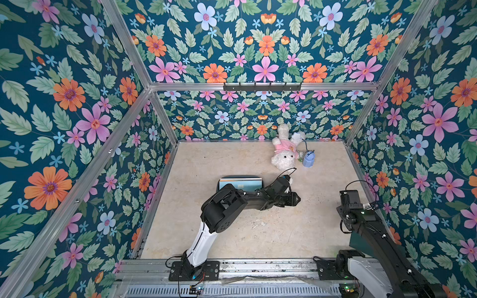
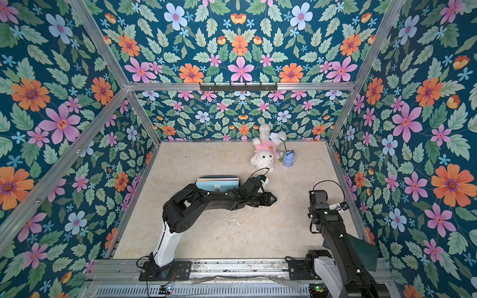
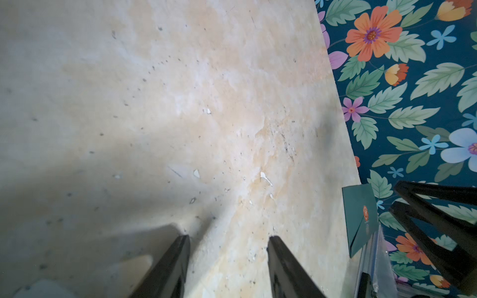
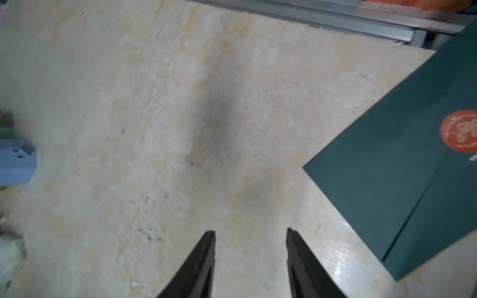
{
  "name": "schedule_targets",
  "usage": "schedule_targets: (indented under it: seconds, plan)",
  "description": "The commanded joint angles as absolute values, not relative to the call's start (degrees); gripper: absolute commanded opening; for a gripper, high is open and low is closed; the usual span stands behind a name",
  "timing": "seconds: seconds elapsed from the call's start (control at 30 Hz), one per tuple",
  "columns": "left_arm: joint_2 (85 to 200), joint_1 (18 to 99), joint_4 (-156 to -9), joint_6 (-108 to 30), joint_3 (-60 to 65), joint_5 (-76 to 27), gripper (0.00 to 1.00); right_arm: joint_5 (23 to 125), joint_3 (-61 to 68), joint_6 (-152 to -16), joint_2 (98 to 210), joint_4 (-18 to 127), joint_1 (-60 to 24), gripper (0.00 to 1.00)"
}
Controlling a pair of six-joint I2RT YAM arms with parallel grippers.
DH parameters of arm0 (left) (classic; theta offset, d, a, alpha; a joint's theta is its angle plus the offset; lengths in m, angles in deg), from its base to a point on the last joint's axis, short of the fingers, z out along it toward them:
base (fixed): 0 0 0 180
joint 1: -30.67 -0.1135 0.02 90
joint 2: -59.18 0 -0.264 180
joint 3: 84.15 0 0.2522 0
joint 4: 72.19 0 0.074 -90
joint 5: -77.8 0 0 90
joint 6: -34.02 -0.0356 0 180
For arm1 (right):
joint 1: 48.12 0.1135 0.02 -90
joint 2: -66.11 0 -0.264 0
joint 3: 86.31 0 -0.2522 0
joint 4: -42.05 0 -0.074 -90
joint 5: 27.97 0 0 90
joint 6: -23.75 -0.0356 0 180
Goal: Put the sealed envelopes into the storage box
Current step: Move the envelope to the center of the board.
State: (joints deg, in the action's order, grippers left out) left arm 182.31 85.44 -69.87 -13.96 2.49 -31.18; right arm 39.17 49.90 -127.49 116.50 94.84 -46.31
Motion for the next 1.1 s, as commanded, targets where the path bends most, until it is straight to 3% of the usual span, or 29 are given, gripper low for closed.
schedule_targets:
  seconds: [0.0, 0.17, 0.6, 0.77, 0.9, 1.07]
  plan:
    - [183.1, 85.4, -84.1, -14.3, 1.4, -30.2, 0.56, 38.7, 51.1, -131.0, 116.0, 96.6, -50.6, 0.49]
    - [182.9, 85.4, -83.9, -14.4, 1.1, -30.8, 0.56, 44.3, 53.0, -128.7, 116.5, 94.4, -57.1, 0.49]
    - [182.3, 85.4, -83.5, -14.5, -0.2, -30.6, 0.56, 52.3, 62.0, -127.7, 118.8, 85.2, -59.6, 0.50]
    - [182.5, 85.4, -83.4, -14.4, -0.1, -30.4, 0.56, 60.7, 62.7, -121.7, 122.3, 77.9, -59.2, 0.48]
    - [182.7, 85.4, -83.5, -14.2, 0.1, -30.2, 0.56, 64.5, 59.2, -119.1, 127.0, 75.3, -52.0, 0.49]
    - [181.9, 85.4, -83.9, -14.1, -0.1, -29.2, 0.56, 69.8, 52.8, -119.6, 137.3, 68.6, -34.2, 0.48]
